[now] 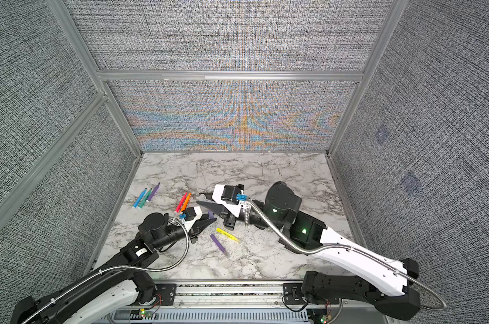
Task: Remove pen caps from pens
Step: Open the pen cap on the pen, then place the pen at the middle-left of the table.
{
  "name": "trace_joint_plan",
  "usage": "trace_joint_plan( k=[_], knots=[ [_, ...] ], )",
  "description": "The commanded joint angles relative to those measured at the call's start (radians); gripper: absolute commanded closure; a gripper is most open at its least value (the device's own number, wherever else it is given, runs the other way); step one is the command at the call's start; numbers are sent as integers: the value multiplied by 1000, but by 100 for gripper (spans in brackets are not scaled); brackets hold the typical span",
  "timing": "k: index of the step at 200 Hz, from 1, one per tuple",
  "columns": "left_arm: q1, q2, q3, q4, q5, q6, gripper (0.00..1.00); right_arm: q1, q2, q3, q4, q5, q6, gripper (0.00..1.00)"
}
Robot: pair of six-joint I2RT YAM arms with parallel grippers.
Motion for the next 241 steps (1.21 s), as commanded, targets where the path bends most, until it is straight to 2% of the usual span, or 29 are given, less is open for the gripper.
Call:
trace_joint_plan(
  k=[1,19,32,47,65,106,142,173,199,241],
  knots=[
    [7,0,12,0,-33,-11,100,1,-21,-4,88,61,33,100],
    [30,-38,24,-49,-158,-49,100,1,-42,5,22,213,33,100],
    [76,-48,70,-156,-293,-117,100,0,-46,21,-84,381,27,100],
    [171,-18,139,-320,-407,-187,100,-8,-27,50,-249,563,20,100],
    [287,59,200,-448,-446,-207,100,-34,3,51,-420,695,50,100],
    [418,323,331,-593,-648,-161,100,-88,-37,-82,-509,697,140,100],
    [452,538,416,-639,-822,-103,100,-119,-70,-187,-479,664,179,100],
    [465,655,455,-642,-859,-86,98,-146,-61,-259,-456,668,198,100],
    [484,710,475,-653,-891,-84,93,-174,-28,-274,-465,693,210,100],
    [510,780,499,-680,-906,-97,81,-215,31,-293,-470,660,223,100]
  ],
)
